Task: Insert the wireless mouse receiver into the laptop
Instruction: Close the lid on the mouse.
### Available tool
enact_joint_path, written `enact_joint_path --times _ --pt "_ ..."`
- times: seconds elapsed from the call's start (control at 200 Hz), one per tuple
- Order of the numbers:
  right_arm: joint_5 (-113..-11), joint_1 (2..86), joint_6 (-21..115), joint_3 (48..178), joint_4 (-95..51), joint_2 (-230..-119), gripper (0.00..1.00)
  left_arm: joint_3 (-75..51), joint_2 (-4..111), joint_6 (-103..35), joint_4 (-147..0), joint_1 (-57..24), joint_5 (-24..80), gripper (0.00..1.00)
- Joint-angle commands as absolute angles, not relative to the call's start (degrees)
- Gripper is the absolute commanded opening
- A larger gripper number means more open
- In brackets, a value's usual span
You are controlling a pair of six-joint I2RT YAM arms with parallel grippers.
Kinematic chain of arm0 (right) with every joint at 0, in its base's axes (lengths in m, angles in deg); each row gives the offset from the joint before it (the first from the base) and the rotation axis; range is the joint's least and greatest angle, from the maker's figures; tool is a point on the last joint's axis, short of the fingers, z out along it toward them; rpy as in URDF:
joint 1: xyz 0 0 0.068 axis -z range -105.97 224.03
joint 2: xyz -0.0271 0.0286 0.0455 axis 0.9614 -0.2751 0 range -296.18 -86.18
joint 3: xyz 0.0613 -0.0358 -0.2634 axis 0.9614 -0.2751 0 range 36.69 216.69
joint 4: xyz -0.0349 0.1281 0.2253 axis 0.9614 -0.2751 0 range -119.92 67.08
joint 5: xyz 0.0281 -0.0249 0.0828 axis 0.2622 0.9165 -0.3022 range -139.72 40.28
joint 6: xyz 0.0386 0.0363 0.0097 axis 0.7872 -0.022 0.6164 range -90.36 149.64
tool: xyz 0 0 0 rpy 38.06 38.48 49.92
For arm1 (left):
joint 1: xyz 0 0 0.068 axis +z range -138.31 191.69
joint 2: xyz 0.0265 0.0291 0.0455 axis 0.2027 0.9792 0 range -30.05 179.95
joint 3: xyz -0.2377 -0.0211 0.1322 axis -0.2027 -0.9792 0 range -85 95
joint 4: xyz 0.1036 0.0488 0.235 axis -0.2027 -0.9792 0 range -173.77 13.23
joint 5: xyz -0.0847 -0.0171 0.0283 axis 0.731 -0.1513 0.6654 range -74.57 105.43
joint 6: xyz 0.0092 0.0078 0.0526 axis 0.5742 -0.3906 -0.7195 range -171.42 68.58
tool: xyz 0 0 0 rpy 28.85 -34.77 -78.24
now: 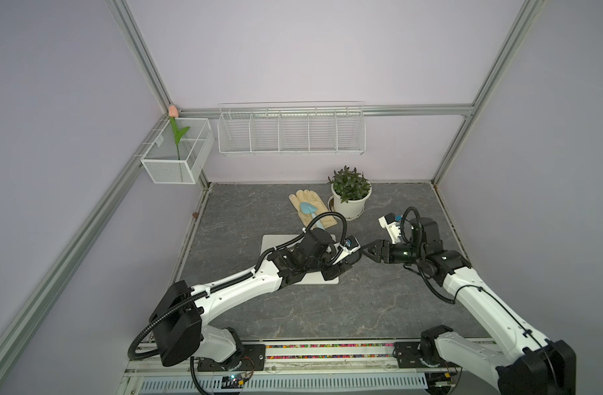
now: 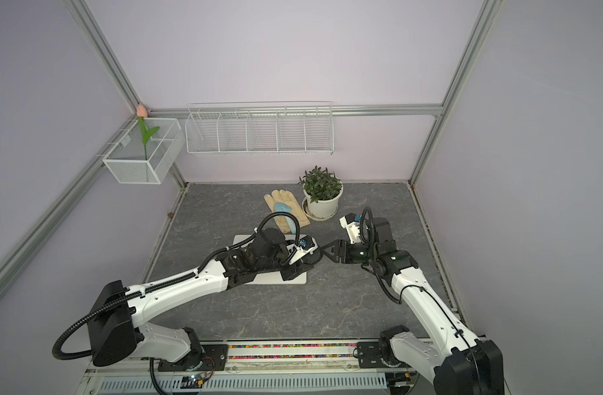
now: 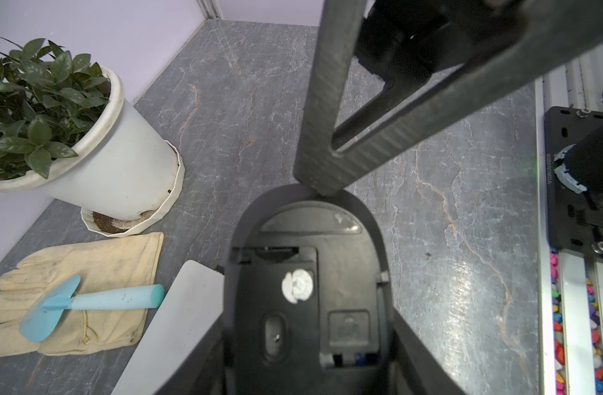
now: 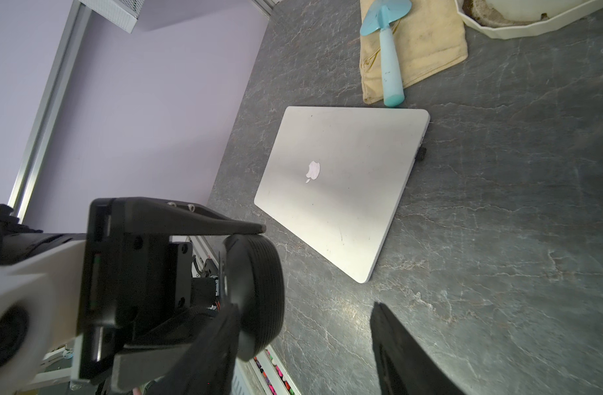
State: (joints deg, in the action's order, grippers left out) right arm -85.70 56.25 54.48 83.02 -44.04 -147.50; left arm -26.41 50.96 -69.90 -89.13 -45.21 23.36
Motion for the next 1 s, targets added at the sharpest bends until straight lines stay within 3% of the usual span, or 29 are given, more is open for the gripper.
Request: enact_joint_path --times 0.0,0.505,0.995 --pt "-85.6 55.4 54.1 84.1 -44.0 -148.9 0.63 -26.0 50.6 -70.5 -87.0 -44.9 24.4 0.34" --pt "-84.1 53.4 55.8 83.7 -41.3 -149.2 0.63 -26.7 51.0 -69.6 -86.2 -44.9 23.4 0.34" --pt "-73.2 57.0 55.5 86.1 -41.8 -144.7 0.62 -27.3 52.3 -66.6 -84.4 -44.6 23.4 0.34"
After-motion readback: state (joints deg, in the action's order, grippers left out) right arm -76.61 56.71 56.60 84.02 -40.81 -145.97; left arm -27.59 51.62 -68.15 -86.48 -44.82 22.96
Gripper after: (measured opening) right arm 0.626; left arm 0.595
